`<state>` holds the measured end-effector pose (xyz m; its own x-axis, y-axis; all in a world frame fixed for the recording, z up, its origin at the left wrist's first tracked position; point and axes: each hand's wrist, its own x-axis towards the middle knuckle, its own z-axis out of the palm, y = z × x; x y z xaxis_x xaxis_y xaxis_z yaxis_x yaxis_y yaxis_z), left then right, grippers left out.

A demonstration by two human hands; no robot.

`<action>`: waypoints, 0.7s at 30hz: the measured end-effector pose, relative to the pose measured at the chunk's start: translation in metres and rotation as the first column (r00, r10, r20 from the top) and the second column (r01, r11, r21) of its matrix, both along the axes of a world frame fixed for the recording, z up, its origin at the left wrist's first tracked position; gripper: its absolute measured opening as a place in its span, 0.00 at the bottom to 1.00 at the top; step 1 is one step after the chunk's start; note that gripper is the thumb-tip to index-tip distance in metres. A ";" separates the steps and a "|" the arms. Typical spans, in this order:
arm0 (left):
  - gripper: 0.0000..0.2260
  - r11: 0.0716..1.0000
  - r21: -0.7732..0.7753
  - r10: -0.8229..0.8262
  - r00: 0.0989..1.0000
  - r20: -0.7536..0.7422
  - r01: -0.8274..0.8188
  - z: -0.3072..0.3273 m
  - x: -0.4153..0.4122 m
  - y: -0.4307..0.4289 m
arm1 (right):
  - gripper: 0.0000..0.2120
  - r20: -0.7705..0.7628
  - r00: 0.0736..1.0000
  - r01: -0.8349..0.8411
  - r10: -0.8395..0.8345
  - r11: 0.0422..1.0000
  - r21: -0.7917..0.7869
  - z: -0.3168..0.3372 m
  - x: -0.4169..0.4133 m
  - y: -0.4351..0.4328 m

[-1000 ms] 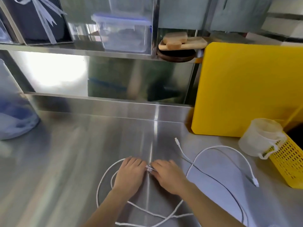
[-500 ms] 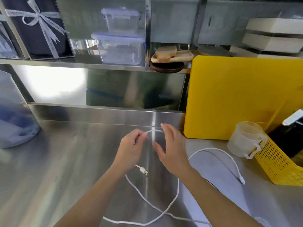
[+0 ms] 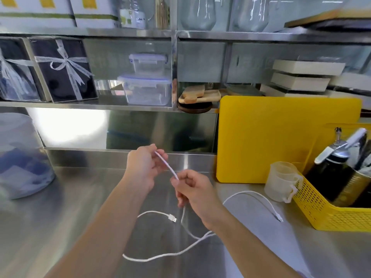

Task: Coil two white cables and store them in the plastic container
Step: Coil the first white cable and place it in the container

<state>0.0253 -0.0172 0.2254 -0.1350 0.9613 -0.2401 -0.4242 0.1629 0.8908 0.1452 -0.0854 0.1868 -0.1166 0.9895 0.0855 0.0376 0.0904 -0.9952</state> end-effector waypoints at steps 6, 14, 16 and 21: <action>0.15 0.941 0.318 0.217 0.509 -0.833 0.119 -0.010 -0.020 -0.030 | 0.09 0.133 0.991 0.018 -0.032 0.994 0.105 0.031 0.029 -0.012; 0.18 0.676 0.259 -0.482 0.681 -0.551 0.689 0.022 -0.007 -0.064 | 0.05 0.170 0.984 -0.006 -0.055 0.941 0.339 0.073 0.064 -0.020; 0.18 0.710 0.296 -0.490 0.750 -0.444 0.639 0.035 -0.009 -0.065 | 0.04 0.187 0.981 -0.018 -0.044 0.949 0.315 0.074 0.073 -0.021; 0.17 0.704 0.512 -0.492 0.857 -0.149 0.493 0.078 -0.014 -0.060 | 0.05 0.108 0.994 0.007 -0.036 0.967 0.256 0.057 0.079 -0.021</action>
<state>0.0117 -0.0774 0.3033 0.3936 0.8659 0.3087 -0.4141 -0.1328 0.9005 0.2243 -0.1065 0.2439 -0.1185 0.9391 0.3226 0.1505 0.3381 -0.9290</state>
